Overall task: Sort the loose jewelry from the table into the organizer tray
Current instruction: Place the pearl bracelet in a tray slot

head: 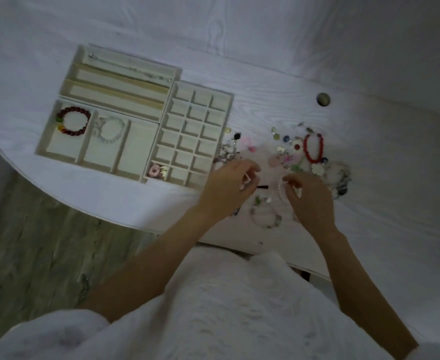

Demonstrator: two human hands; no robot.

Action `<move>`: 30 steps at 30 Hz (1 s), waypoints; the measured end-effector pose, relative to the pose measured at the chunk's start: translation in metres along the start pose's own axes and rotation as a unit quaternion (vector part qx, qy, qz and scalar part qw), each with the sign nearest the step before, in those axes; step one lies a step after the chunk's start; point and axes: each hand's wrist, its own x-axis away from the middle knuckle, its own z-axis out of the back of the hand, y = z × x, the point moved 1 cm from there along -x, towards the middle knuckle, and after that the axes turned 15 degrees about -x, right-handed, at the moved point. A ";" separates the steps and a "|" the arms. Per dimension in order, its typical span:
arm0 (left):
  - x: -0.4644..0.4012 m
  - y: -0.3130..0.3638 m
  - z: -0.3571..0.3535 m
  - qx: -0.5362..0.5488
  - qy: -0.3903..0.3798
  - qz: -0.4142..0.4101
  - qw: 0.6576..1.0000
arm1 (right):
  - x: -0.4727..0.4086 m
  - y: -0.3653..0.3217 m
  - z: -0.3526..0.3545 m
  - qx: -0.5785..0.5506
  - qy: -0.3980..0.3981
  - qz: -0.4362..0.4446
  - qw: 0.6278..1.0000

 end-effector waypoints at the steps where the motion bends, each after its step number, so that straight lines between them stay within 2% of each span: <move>1: -0.009 0.009 -0.016 -0.027 -0.038 -0.001 0.999 | 0.004 0.014 0.008 0.002 0.000 -0.044 0.999; 4: -0.034 0.029 -0.054 -0.115 -0.145 0.032 0.982 | 0.007 0.039 0.013 0.019 -0.014 -0.101 0.995; 7: -0.052 0.042 -0.072 -0.177 -0.183 0.061 0.965 | -0.002 0.042 0.007 0.052 -0.029 -0.122 0.991; 10: -0.059 0.051 -0.078 -0.159 -0.196 0.087 0.964 | -0.009 0.038 0.005 0.083 -0.035 -0.123 0.988; 13: -0.055 0.051 -0.080 -0.098 -0.191 0.114 0.970 | -0.011 0.034 0.005 0.066 -0.025 -0.123 0.990; 17: -0.050 0.049 -0.066 0.042 -0.164 0.165 0.972 | -0.010 0.025 0.021 0.012 0.011 -0.092 0.996; 20: -0.045 0.051 -0.047 0.124 -0.132 0.180 0.967 | -0.011 0.014 0.033 -0.095 0.026 -0.067 0.993; 23: -0.041 0.045 -0.029 0.224 -0.116 0.214 0.944 | -0.021 -0.008 0.036 -0.218 0.003 -0.078 0.973; 26: -0.032 0.034 -0.012 0.311 -0.098 0.257 0.910 | -0.033 -0.029 0.029 -0.247 -0.022 -0.064 0.967; 30: -0.004 -0.010 0.023 0.351 -0.061 0.323 0.877 | -0.054 -0.065 -0.014 -0.250 -0.125 -0.090 0.956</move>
